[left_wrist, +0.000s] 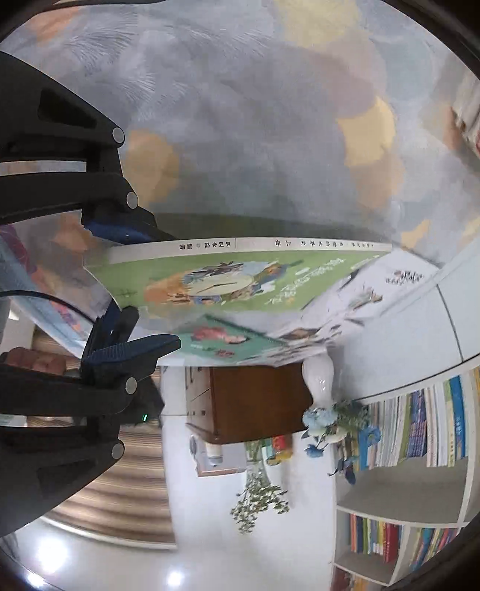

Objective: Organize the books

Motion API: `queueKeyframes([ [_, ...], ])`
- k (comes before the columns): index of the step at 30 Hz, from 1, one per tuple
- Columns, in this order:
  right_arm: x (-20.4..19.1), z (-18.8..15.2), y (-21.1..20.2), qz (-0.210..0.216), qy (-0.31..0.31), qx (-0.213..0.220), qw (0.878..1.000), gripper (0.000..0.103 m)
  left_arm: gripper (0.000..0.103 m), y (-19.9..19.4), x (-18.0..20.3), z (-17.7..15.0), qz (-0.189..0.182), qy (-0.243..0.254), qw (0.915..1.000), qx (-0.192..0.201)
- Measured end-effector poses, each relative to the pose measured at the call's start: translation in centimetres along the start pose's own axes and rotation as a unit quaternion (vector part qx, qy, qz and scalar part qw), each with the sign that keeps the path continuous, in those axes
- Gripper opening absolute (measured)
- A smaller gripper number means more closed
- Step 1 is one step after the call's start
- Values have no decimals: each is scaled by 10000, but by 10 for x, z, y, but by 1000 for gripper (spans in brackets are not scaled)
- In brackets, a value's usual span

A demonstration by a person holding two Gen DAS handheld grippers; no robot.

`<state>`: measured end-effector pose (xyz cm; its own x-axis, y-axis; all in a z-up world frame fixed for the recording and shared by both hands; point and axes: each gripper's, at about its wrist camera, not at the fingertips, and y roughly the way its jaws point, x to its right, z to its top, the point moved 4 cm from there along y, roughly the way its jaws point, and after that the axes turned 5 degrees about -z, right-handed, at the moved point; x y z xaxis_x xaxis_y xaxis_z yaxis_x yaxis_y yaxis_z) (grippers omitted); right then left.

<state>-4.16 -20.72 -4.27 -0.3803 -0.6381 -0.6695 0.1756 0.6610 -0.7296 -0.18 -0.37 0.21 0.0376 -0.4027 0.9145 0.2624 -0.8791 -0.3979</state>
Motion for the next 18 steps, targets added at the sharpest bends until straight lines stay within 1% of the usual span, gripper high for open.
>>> queueKeyframes([
  [3, 14, 6, 2, 590, 473, -182, 9970, 45, 42, 4, 0, 2, -403, -280, 9986, -189],
  [5, 18, 7, 1, 782, 524, -231, 9953, 49, 42, 2, -4, 3, -659, -519, 9962, -235],
  [7, 15, 10, 5, 927, 508, -232, 9941, 51, 42, -1, -8, 0, -865, -742, 9932, -252],
  [9, 12, 12, 10, 1105, 560, -258, 9920, 51, 42, -3, -11, -1, -1093, -1002, 9886, -269],
  [10, 11, 14, 13, 1262, 629, -272, 9896, 51, 42, -4, -15, -2, -1129, -1064, 9875, -281],
  [13, 9, 22, 12, 1556, 801, -268, 9842, 51, 42, -5, -22, -3, -915, -1102, 9892, -302],
  [14, 7, 24, 13, 1600, 820, -241, 9834, 47, 42, -6, -24, -3, -843, -1099, 9899, -315],
  [15, 8, 25, 12, 1544, 805, -218, 9845, 44, 42, -5, -24, -2, -734, -1047, 9912, -342],
  [16, 7, 25, 11, 1394, 744, -176, 9873, 40, 42, -2, -24, -2, -585, -954, 9930, -373],
  [18, 0, 24, 13, 1155, 580, -109, 9915, 36, 42, 3, -21, -4, -58, -619, 9969, -474],
])
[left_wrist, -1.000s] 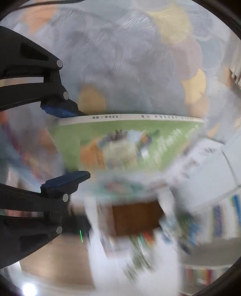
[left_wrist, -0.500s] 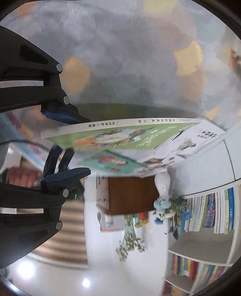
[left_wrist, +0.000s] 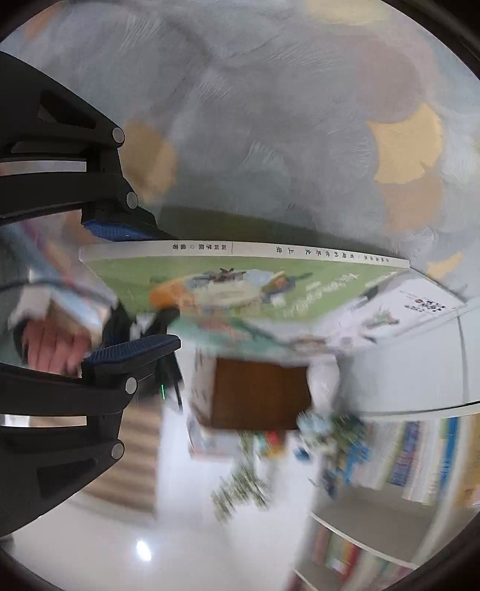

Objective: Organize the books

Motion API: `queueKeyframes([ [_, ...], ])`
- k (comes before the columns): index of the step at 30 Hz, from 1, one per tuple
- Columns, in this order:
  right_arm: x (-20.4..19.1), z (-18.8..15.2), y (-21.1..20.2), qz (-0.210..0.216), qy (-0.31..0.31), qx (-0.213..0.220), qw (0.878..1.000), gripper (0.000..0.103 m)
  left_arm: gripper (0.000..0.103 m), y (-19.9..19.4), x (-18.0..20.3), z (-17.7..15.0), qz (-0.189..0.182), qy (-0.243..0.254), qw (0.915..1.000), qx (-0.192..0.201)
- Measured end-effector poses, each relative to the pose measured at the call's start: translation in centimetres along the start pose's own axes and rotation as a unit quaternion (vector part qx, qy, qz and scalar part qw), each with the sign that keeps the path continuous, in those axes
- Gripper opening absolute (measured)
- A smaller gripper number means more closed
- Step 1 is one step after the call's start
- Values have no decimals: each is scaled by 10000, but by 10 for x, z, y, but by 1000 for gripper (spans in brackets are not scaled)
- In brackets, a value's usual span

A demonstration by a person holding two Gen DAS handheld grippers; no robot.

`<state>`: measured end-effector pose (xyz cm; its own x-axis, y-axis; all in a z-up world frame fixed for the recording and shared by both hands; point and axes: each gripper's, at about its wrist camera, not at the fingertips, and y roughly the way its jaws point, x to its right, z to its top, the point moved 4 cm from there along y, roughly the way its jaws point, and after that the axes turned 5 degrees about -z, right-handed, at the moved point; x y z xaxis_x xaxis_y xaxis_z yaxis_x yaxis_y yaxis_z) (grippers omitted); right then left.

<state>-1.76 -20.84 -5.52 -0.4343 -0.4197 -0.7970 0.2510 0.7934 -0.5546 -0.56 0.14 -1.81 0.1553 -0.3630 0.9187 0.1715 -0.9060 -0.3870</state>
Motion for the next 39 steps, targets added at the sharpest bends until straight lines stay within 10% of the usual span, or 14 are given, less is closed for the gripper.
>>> queueKeyframes([
  [7, -46, -19, 2, -1725, -1706, 429, 9692, 35, 42, 10, 11, -8, 1222, 941, 9880, 60],
  [11, -67, -33, 0, -2028, -2358, 596, 9485, 35, 42, 3, 29, -12, 1630, 1522, 9746, 222],
  [18, -77, -52, -5, -1985, -2690, 568, 9407, 35, 42, -10, 50, -23, 1693, 2001, 9647, 235],
  [22, -91, -72, -1, -1976, -3183, 268, 9268, 39, 42, -20, 50, -34, 985, 1678, 9808, 116],
  [29, -98, -84, -2, -1779, -3440, 132, 9219, 39, 42, -35, 52, -43, 970, 1606, 9817, 334],
  [35, -110, -84, 2, -2230, -4122, 372, 8826, 39, 42, -35, 53, -41, 878, 1593, 9822, 463],
  [39, -92, -59, 3, -1853, -3380, -2, 9227, 41, 42, -35, 38, -35, 600, 1185, 9901, 449],
])
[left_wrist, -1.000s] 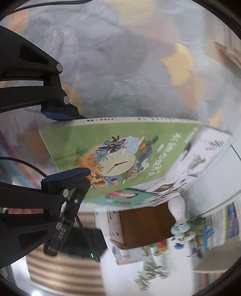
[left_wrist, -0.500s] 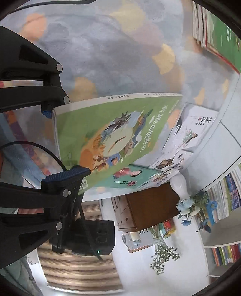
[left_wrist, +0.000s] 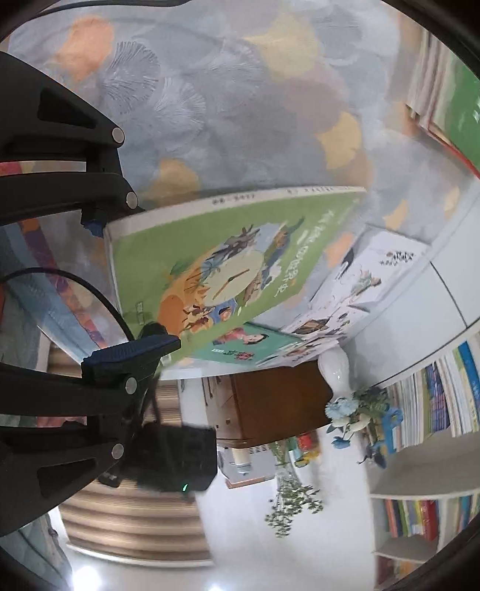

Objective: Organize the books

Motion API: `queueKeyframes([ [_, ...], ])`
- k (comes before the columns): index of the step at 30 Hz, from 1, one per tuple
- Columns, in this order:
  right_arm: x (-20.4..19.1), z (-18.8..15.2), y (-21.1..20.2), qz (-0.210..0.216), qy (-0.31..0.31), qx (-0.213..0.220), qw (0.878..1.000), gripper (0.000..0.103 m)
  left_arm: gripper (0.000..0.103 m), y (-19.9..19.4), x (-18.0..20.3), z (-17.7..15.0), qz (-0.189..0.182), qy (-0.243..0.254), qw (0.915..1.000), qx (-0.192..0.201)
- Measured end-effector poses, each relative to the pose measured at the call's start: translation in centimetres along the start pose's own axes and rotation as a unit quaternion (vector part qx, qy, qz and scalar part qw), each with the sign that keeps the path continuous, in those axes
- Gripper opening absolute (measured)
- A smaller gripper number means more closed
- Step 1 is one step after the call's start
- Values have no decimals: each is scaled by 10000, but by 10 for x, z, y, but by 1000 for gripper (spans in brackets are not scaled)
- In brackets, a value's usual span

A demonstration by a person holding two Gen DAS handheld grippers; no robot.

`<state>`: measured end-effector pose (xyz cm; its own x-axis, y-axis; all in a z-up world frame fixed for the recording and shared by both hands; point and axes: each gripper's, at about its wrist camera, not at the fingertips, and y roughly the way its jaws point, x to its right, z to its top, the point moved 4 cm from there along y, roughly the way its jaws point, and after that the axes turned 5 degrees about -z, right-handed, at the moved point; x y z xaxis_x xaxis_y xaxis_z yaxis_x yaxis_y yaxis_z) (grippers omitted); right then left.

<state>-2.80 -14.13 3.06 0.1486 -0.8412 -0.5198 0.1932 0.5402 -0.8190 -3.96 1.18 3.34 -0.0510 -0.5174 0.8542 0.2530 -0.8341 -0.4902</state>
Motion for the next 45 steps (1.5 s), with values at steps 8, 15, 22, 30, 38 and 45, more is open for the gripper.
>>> queueKeyframes([
  [8, 47, -13, 34, 169, 1226, -657, 9901, 45, 42, 21, -32, 5, 724, -228, 9971, -104],
  [15, 82, -16, 46, 882, 2592, -617, 9598, 43, 42, 26, -60, 11, 388, -1094, 9932, -49],
  [22, 91, 0, 48, 1173, 2766, -361, 9531, 44, 42, 12, -49, 32, -364, -1406, 9891, 245],
  [30, 92, 14, 60, 2168, 3194, -235, 9222, 51, 43, 12, -60, 43, -1570, -2241, 9608, 446],
  [38, 62, 31, 58, 844, 2288, -223, 9695, 38, 44, 19, -35, 50, 874, -563, 9941, 304],
  [45, 9, 36, 26, -620, 373, 297, 9969, 40, 44, 12, -3, 34, 1331, 481, 9888, 472],
])
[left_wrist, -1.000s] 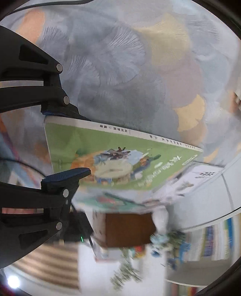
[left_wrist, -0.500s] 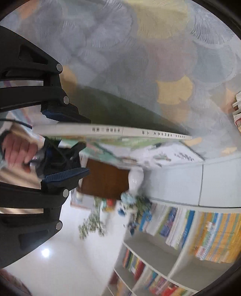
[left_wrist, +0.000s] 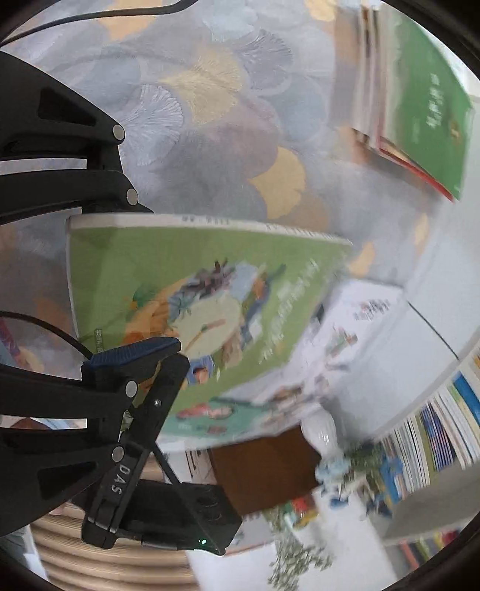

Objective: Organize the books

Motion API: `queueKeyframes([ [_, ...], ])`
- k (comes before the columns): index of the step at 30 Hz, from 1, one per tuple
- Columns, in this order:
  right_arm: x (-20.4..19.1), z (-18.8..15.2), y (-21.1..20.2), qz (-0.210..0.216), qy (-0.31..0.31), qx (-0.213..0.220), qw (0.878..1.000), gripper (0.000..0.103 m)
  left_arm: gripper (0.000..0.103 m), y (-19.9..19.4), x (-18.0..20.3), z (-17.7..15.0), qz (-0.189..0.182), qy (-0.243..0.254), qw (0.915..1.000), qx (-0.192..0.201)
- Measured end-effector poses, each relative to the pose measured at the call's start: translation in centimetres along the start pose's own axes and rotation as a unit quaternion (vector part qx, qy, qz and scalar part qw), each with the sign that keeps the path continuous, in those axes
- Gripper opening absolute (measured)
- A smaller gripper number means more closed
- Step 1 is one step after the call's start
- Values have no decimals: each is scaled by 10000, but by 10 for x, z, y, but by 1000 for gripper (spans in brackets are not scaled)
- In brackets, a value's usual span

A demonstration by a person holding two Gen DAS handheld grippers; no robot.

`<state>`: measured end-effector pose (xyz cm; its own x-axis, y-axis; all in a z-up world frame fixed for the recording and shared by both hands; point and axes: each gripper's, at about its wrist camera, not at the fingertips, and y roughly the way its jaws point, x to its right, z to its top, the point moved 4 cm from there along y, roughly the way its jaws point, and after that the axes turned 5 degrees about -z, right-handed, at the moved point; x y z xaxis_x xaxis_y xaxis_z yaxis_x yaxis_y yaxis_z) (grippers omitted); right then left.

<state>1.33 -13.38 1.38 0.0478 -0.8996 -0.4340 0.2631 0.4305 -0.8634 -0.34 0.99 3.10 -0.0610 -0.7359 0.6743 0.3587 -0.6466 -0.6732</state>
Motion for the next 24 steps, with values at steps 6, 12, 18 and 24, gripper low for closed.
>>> queueKeyframes([
  [6, -33, -16, -39, 134, -769, 319, 9964, 40, 44, -46, 11, -7, -241, 103, 9990, 364],
  [12, -69, -12, -67, 339, -1099, 579, 9917, 40, 44, -92, 13, 10, -650, -30, 9944, 835],
  [18, -123, 30, -73, 684, -1490, 946, 9819, 41, 44, -133, -7, 61, -546, 21, 9870, 1509],
  [24, -178, 91, 4, 870, -1682, 536, 9804, 42, 44, -132, -75, 108, -134, -309, 9842, 1736],
])
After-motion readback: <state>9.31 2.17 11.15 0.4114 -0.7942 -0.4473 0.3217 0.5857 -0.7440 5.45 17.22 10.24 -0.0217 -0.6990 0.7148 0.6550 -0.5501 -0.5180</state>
